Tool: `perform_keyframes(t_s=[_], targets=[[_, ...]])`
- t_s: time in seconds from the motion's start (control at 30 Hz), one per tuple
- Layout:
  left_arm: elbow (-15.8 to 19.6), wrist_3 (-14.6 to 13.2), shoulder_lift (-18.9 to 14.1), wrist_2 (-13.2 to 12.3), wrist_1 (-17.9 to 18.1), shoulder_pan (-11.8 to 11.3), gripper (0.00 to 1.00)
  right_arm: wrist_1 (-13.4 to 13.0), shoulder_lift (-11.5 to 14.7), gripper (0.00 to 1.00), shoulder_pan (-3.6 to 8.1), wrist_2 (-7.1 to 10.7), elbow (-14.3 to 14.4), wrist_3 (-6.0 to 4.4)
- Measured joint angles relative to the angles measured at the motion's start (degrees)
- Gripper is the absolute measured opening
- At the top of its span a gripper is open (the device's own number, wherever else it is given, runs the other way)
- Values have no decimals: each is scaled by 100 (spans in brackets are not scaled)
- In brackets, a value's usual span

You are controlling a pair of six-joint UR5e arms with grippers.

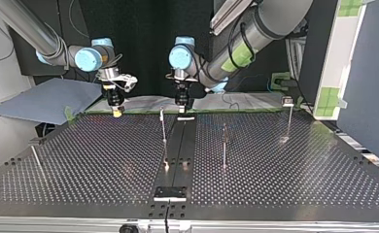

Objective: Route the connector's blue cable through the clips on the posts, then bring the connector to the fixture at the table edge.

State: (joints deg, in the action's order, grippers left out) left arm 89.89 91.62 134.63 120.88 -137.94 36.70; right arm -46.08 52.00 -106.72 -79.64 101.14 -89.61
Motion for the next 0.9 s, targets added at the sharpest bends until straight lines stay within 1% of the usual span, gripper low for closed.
perform_keyframes(t_s=[0.27, 0.5, 0.9], targets=[[-210, 5, 46, 9, -110, -44, 0, 0, 0, 0, 28, -4, -18, -8], [-288, 3, 48, 2, -135, -50, 0, -2, 0, 0, 40, -4, -59, -23], [-544, -77, 56, -42, -314, -75, 0, 1, -3, 0, 94, -19, -111, -40]])
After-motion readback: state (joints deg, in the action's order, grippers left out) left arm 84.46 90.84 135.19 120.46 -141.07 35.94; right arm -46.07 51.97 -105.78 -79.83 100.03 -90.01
